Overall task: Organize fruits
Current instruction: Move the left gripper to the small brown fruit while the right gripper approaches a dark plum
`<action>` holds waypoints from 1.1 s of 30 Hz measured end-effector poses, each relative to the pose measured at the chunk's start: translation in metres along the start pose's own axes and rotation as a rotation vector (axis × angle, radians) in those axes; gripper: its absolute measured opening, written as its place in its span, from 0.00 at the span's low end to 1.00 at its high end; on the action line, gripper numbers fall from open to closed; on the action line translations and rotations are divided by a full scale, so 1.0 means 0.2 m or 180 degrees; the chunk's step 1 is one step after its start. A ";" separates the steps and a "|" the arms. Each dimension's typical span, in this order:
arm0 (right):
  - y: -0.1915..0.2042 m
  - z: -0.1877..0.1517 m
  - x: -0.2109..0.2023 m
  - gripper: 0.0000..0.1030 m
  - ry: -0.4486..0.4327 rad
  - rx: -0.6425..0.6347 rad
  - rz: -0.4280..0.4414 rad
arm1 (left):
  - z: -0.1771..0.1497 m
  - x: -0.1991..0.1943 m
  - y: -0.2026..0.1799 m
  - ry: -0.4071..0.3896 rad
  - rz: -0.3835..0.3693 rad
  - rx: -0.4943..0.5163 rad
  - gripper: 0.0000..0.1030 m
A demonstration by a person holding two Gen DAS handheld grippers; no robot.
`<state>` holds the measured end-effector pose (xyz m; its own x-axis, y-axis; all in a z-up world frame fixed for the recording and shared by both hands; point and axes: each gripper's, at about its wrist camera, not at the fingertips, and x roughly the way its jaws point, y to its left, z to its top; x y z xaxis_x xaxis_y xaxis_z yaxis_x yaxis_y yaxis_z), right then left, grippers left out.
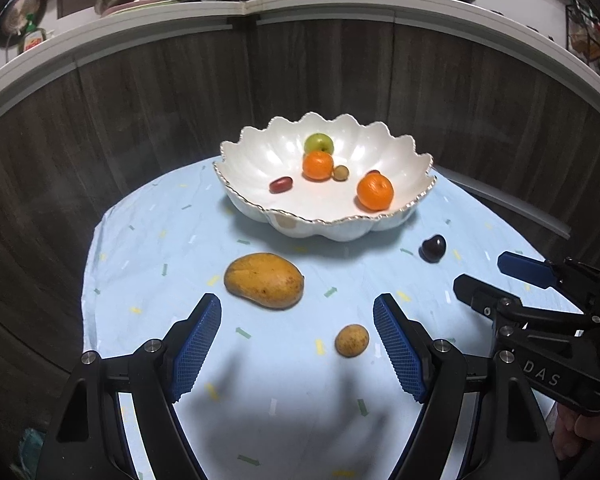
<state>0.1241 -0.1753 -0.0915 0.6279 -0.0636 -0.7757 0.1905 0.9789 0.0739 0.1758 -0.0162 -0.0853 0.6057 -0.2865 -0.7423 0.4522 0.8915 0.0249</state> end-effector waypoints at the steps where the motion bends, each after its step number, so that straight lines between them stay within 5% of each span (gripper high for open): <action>1: 0.00 -0.01 0.01 0.56 0.0029 -0.0004 0.0002 | -0.01 0.01 -0.01 0.0009 -0.0030 0.0024 0.76; 17: 0.02 -0.15 0.08 0.55 0.0303 -0.0127 0.0019 | -0.09 0.15 -0.07 0.0230 -0.0278 0.0328 0.72; 33: 0.11 -0.22 0.09 0.52 0.0273 -0.0437 0.0120 | -0.13 0.23 -0.08 0.0316 -0.0582 0.0739 0.63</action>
<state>0.1064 -0.1457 -0.1311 0.5649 -0.0154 -0.8250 0.0594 0.9980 0.0221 0.1794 -0.0345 -0.1381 0.4386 -0.3889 -0.8102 0.6922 0.7211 0.0286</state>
